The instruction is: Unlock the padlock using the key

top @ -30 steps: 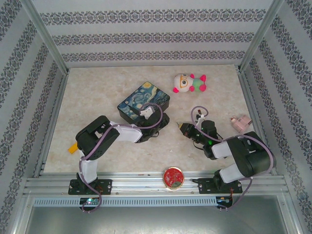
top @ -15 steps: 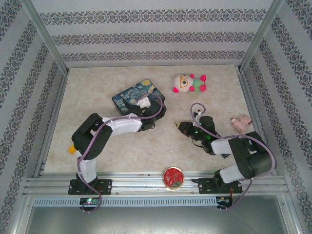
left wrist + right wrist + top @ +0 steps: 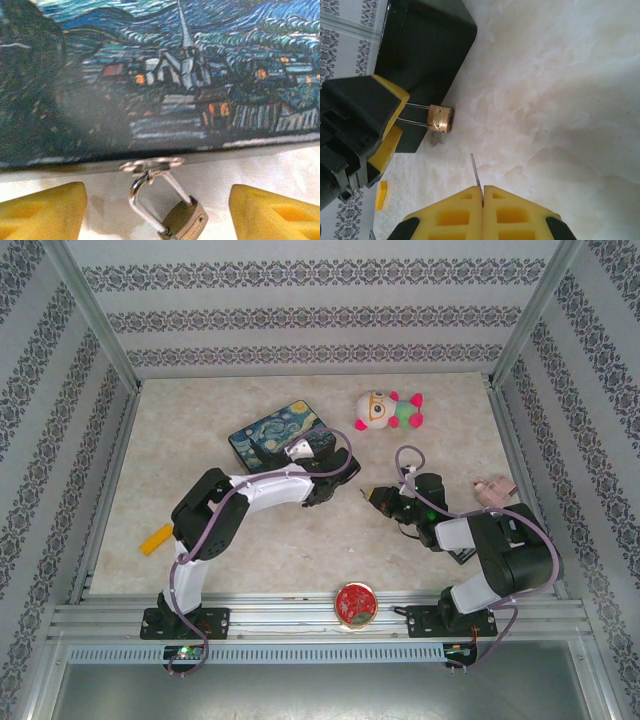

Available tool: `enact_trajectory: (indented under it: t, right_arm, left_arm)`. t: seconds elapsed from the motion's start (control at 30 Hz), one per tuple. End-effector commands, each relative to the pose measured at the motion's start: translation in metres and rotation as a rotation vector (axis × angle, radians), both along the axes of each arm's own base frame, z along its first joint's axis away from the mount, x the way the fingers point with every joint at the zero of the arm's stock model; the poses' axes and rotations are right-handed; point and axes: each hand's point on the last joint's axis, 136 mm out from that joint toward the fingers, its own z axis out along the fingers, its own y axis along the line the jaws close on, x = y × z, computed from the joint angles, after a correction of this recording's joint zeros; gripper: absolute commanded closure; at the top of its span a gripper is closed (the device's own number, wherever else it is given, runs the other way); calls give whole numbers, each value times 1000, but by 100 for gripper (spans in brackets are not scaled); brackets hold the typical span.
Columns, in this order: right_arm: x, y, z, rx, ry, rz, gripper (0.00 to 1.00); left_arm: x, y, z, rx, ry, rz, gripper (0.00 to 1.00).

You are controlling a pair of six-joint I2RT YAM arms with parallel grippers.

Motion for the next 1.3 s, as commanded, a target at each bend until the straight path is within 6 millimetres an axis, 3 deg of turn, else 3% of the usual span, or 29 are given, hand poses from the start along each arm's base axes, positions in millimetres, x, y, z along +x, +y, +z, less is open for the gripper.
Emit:
enact_trajectory:
  t: [0.0, 0.23, 0.3, 0.6, 1.0, 1.27]
  right_arm:
    - [6, 0, 11, 7, -47, 31, 100]
    - [7, -5, 11, 6, -49, 24, 100]
    - [17, -4, 23, 15, -84, 23, 100]
    - [17, -15, 35, -7, -92, 10, 100]
    - [20, -23, 45, -52, -119, 0, 100]
    - [20, -23, 45, -53, -118, 1, 100]
  left_arm:
    - [-7, 0, 14, 60, -31, 5, 9]
    - [-12, -18, 1, 18, -3, -11, 1]
    - [-10, -21, -5, 21, 13, 0, 1]
    - [-6, -10, -16, 135, 67, 75, 3]
    - [-7, 3, -36, 156, 133, 70, 14]
    - [-15, 14, -44, 147, 171, 63, 29]
